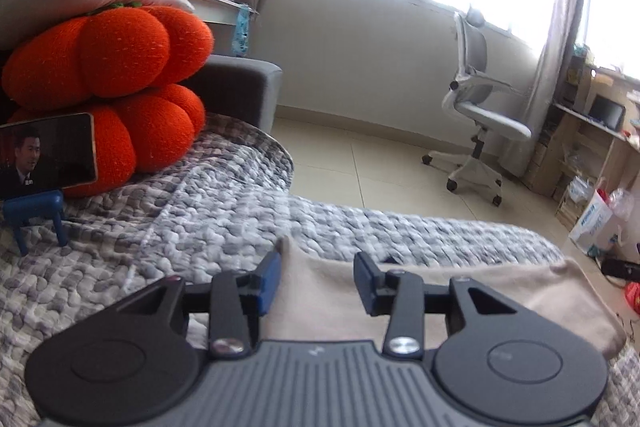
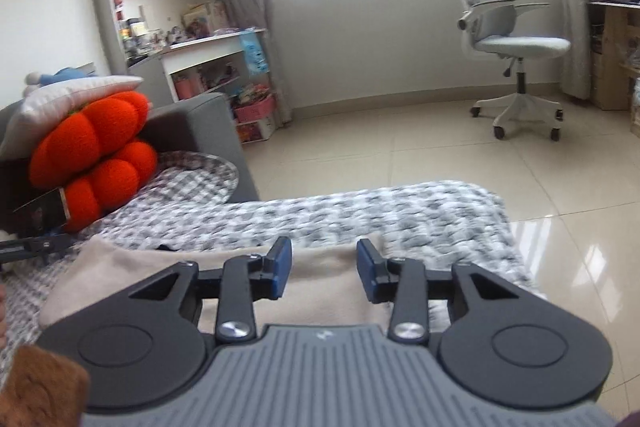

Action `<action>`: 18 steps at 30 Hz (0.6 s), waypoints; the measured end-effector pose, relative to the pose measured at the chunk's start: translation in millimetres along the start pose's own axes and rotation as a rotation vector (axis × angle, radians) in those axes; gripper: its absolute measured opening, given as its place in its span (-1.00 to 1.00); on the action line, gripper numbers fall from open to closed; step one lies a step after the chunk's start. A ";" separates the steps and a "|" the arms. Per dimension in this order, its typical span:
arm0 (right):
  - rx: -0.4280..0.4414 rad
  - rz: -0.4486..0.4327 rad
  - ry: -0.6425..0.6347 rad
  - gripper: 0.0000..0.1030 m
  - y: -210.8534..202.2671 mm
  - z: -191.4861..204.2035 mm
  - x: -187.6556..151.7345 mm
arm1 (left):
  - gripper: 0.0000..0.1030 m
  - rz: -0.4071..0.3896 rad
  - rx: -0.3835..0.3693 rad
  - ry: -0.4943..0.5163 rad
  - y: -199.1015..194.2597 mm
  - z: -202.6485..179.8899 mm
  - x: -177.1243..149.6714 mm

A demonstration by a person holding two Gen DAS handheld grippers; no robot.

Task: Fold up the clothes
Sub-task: 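Open both grippers and release the folded beige side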

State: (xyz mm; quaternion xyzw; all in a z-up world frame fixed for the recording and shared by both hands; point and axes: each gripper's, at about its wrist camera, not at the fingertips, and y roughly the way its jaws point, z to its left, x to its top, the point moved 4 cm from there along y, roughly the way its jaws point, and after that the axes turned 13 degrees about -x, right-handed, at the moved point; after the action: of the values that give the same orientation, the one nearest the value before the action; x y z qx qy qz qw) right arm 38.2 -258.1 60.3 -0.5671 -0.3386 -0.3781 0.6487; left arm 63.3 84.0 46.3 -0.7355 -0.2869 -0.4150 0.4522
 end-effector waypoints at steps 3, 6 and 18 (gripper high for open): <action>0.097 0.052 -0.082 -0.22 3.1 35.8 -18.2 | -0.16 0.057 -0.011 0.051 12.4 -22.5 -19.6; 0.137 0.101 -0.173 -0.22 11.6 64.0 -38.5 | -0.16 0.110 0.003 0.061 23.5 -23.9 -35.9; 0.071 0.072 -0.250 -0.22 11.2 60.8 -57.7 | -0.22 0.102 0.036 0.098 21.3 -18.0 -50.7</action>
State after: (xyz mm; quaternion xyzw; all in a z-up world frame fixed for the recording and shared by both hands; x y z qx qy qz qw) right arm 19.4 -190.8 12.6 -0.5983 -0.4094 -0.2688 0.6342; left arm 49.2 56.3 -2.5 -0.7197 -0.2341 -0.4218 0.4992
